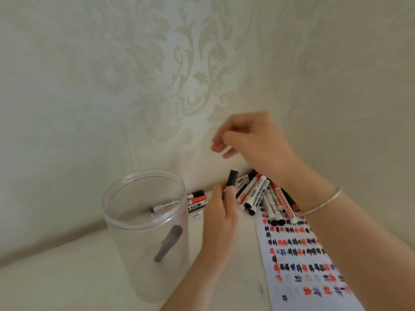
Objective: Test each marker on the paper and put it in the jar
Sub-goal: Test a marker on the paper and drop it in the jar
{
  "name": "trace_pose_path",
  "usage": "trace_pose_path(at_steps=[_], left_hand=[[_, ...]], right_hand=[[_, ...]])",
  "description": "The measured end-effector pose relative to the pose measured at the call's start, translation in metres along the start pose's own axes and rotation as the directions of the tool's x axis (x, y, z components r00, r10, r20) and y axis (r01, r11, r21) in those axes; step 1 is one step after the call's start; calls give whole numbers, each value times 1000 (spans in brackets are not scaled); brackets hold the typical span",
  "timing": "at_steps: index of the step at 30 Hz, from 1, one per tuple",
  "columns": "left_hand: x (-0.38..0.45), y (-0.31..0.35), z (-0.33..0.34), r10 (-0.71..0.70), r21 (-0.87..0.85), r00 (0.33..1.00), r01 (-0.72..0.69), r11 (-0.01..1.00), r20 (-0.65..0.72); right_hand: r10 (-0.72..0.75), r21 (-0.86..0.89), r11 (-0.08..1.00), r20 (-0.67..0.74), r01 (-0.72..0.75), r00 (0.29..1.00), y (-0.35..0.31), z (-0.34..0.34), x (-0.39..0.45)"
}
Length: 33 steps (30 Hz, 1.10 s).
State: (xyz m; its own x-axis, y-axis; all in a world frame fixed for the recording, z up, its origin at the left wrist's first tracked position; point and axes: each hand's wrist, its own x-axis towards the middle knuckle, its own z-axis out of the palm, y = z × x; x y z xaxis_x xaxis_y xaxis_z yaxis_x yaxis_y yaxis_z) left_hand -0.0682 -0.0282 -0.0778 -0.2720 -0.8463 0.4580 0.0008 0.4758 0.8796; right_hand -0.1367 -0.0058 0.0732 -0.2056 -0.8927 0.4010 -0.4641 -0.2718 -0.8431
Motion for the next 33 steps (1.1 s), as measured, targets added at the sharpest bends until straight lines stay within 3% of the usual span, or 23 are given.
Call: trace_pose_path(at_steps=[2,4,6,9,12,14,19,21,23,24,25,27,29,31,33], left_hand=[[0,-1,3,-100,-131,995,99,986,-2],[0,1,6,-167,-251,986,164,954,6],[-1,4,7,-185,-289,983,175,941,-7],[-3,4,6,-220,-284,975,206,936,-17],[0,6,0,-241,-326,970,224,919,-13],[1,8,-2,-247,-366,969,230,902,1],[2,6,-3,-391,-496,920,354,793,31],[2,8,-4,-404,-512,913,375,773,60],[-1,9,-2,-357,-450,929,359,818,94],[-3,9,0,-308,-386,943,332,861,124],[-5,9,2,-249,-313,954,290,905,165],[-9,10,5,-138,-155,960,178,972,242],[-11,12,4,-64,-17,955,72,997,289],[-12,16,3,-56,38,935,46,998,349],[-13,23,5,-123,-45,911,152,987,394]], right_hand=[[116,-15,993,-183,-121,976,35,-9,-15],[253,-64,960,-218,-273,943,70,-11,-30],[412,-48,907,-115,-419,904,92,-9,-42],[544,151,818,109,-554,832,110,-2,-58],[527,354,726,264,-590,808,114,2,-66],[514,427,688,285,-587,809,112,0,-68],[551,138,812,138,-567,823,112,-18,-62],[556,351,774,21,-526,831,114,-29,-57],[573,712,567,21,-415,819,114,-37,-54],[566,810,455,58,-370,823,113,-37,-53],[549,829,413,104,-378,829,113,-34,-54],[526,680,558,153,-476,836,110,-26,-56],[527,516,699,96,-495,845,105,-23,-57],[537,496,731,7,-470,843,100,-28,-54],[541,506,743,-69,-438,838,97,-32,-51]])
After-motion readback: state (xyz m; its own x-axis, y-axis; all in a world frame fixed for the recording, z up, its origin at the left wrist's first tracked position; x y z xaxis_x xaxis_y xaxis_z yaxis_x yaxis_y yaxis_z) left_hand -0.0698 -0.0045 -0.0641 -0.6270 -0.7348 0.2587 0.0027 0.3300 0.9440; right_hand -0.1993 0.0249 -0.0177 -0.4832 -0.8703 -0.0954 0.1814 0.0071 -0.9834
